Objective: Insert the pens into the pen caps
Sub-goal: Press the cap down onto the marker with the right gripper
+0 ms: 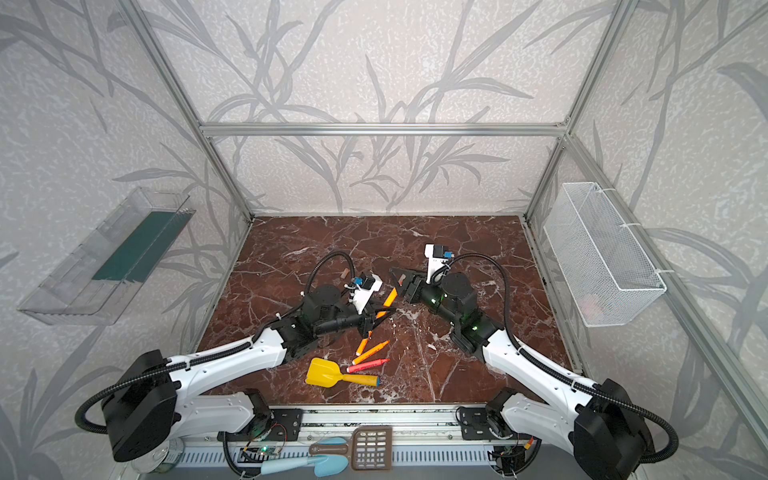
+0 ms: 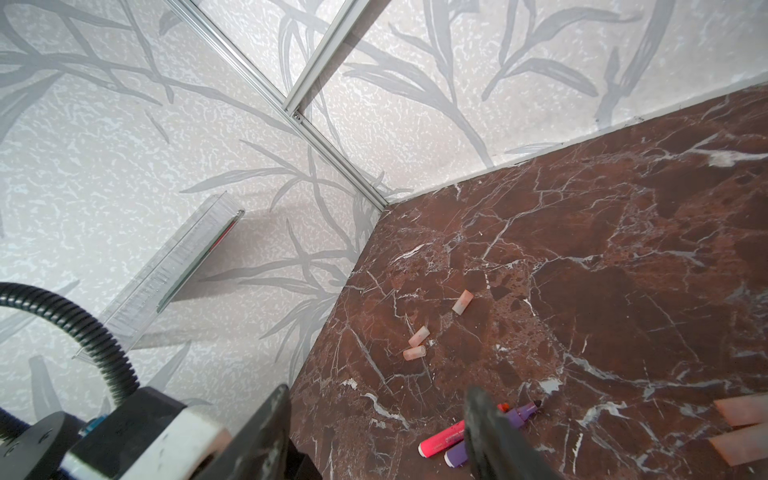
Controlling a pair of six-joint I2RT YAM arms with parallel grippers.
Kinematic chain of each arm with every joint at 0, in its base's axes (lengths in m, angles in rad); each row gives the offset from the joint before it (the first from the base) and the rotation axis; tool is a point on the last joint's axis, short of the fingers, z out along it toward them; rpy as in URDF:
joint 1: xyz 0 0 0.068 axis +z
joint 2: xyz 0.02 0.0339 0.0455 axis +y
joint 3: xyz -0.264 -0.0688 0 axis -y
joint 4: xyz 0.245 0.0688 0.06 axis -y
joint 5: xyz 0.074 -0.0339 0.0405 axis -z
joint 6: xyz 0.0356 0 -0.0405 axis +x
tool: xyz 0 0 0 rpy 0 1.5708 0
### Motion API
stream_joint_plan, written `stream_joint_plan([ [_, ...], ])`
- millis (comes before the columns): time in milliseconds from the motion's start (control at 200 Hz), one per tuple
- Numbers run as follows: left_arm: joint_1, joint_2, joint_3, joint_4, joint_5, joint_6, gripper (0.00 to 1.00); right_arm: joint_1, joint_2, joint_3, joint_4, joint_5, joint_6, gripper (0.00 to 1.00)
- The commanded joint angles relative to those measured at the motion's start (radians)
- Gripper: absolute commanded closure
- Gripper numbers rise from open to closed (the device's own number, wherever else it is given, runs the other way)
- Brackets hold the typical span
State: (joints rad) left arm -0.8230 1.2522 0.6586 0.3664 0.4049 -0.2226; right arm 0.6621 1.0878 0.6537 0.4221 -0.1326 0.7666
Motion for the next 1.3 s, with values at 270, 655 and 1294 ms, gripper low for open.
stream_joint_plan([
  [270,-0.004,-0.006,-0.002,0.005,-0.007,0.032,1.0,0.004,0.014,0.032,0.015,-0.022,0.011,0.84],
  [655,0.012,0.045,0.103,0.006,-0.046,0.037,1.0,0.027,0.05,-0.02,0.061,-0.065,0.001,1.0],
  [1294,0.211,0.004,0.295,0.002,-0.07,0.038,1.0,0.281,0.042,-0.135,0.133,0.005,0.031,1.0],
])
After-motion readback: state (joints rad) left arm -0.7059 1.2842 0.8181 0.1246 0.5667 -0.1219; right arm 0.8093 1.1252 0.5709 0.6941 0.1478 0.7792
